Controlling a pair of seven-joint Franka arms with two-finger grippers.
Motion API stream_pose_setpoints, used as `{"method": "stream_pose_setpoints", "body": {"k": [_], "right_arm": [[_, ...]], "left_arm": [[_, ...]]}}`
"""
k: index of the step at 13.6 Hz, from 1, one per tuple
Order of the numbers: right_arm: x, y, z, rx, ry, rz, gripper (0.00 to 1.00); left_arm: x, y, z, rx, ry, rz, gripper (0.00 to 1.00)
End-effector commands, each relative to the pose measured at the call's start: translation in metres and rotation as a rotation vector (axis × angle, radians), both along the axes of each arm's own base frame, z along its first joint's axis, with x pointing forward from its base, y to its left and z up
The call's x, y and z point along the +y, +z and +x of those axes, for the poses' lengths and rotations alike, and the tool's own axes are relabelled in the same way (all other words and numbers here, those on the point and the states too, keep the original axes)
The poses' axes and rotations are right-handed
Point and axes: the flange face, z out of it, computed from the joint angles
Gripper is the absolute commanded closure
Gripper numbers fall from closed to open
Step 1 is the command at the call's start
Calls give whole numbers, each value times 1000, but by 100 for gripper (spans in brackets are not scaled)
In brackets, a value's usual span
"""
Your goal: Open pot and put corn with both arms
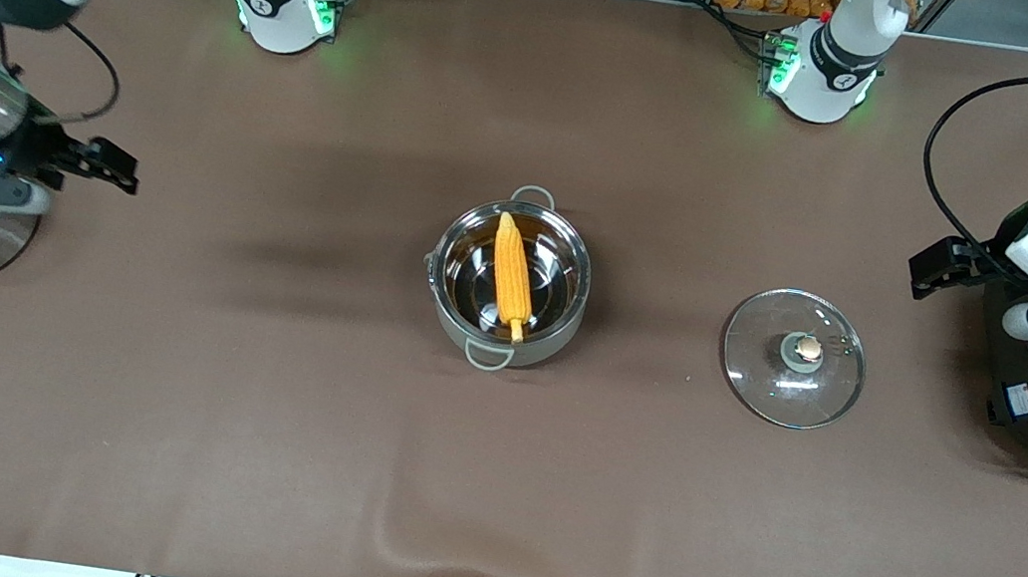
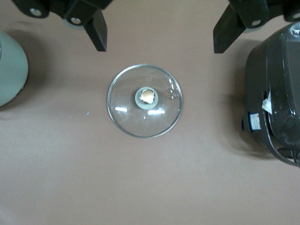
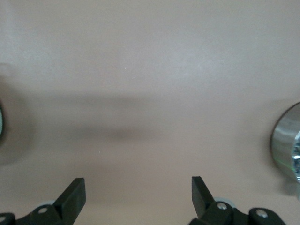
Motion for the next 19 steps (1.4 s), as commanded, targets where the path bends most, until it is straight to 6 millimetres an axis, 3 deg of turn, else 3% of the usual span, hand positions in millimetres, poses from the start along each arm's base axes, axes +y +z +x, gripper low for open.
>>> {"method": "stream_pose_setpoints", "body": {"k": [1,4,7,11,19], "right_arm": [[-17,50,0,-1,23,-5,0],[-39,85,-7,-1,73,0,0],[-41,114,-15,13,51,4,0],[-41,116,-15,7,-78,12,0],[-40,115,-14,10,-76,10,0]], "left_arm": [[8,16,-13,12,6,-47,0],[5,17,-19,25,19,-46,0],[5,17,-19,28,21,-51,0],[8,14,-15,30,4,-42,0],[10,17,-15,25,12,-48,0]]}}
